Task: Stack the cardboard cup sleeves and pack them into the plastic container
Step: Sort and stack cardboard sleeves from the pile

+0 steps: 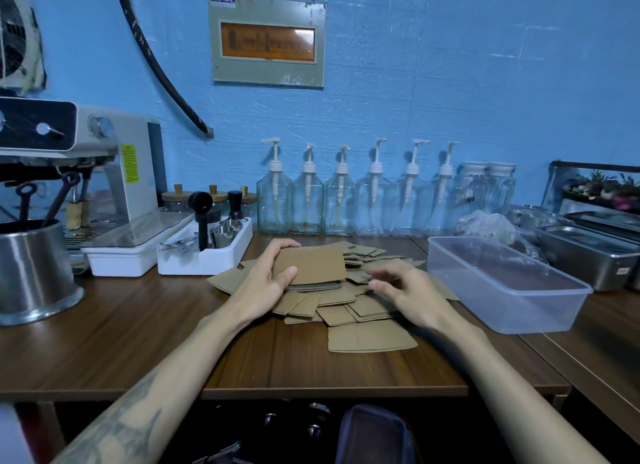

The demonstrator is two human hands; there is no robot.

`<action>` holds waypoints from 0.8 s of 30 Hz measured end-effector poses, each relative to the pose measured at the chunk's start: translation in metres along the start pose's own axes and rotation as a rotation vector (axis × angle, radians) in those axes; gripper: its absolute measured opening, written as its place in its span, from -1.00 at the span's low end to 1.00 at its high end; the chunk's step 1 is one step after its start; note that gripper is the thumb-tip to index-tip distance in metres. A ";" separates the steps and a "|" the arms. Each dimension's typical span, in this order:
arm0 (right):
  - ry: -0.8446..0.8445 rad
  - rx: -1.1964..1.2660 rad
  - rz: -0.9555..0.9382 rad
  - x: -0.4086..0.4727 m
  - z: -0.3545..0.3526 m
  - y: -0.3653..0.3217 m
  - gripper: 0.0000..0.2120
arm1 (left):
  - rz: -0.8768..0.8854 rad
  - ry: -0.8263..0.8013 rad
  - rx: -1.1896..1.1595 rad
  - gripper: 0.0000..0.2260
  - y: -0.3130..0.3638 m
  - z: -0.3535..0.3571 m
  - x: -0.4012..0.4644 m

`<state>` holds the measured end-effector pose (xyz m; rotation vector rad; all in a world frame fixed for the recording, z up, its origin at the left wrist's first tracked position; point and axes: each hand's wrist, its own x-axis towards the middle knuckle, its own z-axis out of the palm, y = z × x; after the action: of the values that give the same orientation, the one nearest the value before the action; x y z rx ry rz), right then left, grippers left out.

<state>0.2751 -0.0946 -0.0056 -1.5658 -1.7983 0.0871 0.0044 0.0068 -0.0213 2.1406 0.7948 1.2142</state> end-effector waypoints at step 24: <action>-0.217 -0.259 0.092 -0.015 -0.014 0.011 -0.43 | -0.054 -0.046 -0.011 -0.69 -0.001 0.004 -0.003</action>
<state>0.2919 -0.1106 -0.0085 -1.8831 -1.9662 0.0724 0.0062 0.0045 -0.0248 2.1170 0.8190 1.1347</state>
